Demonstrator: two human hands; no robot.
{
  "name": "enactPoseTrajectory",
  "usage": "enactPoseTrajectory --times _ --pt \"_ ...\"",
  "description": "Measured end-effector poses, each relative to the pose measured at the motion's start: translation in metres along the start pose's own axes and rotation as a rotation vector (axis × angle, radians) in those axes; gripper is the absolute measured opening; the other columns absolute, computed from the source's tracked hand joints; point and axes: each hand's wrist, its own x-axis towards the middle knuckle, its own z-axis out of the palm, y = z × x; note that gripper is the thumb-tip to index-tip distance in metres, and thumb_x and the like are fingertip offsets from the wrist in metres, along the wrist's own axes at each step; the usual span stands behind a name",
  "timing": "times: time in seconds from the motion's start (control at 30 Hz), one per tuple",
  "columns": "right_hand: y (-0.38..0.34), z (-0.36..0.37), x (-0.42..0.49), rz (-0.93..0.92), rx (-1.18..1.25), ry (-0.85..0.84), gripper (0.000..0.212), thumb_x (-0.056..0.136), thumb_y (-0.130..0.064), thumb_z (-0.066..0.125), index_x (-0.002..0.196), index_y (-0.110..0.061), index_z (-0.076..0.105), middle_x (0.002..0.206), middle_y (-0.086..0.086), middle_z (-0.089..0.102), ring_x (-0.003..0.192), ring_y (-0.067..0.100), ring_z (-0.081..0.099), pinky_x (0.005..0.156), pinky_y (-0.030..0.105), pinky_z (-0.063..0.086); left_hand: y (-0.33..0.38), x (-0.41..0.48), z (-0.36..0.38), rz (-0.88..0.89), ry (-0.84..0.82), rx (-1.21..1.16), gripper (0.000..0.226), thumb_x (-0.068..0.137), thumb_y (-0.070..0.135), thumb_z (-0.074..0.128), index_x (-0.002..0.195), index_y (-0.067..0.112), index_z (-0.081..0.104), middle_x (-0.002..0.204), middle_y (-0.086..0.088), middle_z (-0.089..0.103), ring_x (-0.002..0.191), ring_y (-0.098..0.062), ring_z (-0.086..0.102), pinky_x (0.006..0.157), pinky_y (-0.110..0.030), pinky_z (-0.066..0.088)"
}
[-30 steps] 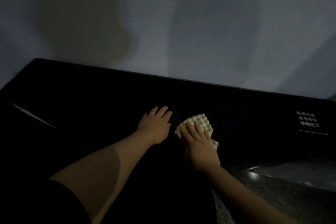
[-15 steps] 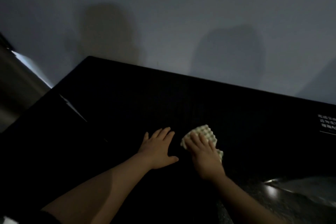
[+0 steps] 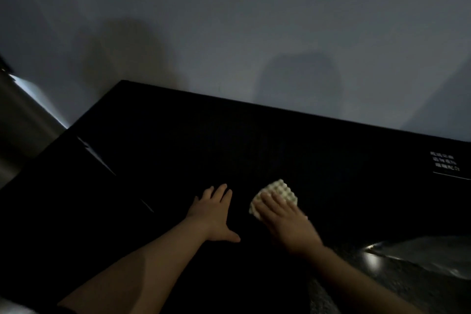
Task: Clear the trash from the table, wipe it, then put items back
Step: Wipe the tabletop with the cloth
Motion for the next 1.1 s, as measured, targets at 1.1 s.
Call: enactPoseTrajectory --times 1.1 --pt "0.040 -0.005 -0.021 0.438 0.203 0.084 0.056 0.101 -0.035 0.025 0.151 -0.028 0.002 0.160 0.000 -0.005 0.147 0.021 -0.004 0.118 0.038 0.006 -0.008 -0.023 0.014 0.073 0.005 -0.040 0.065 0.100 0.047 0.029 0.153 0.023 -0.001 0.160 0.007 -0.009 0.147 -0.018 -0.006 0.121 -0.041 0.008"
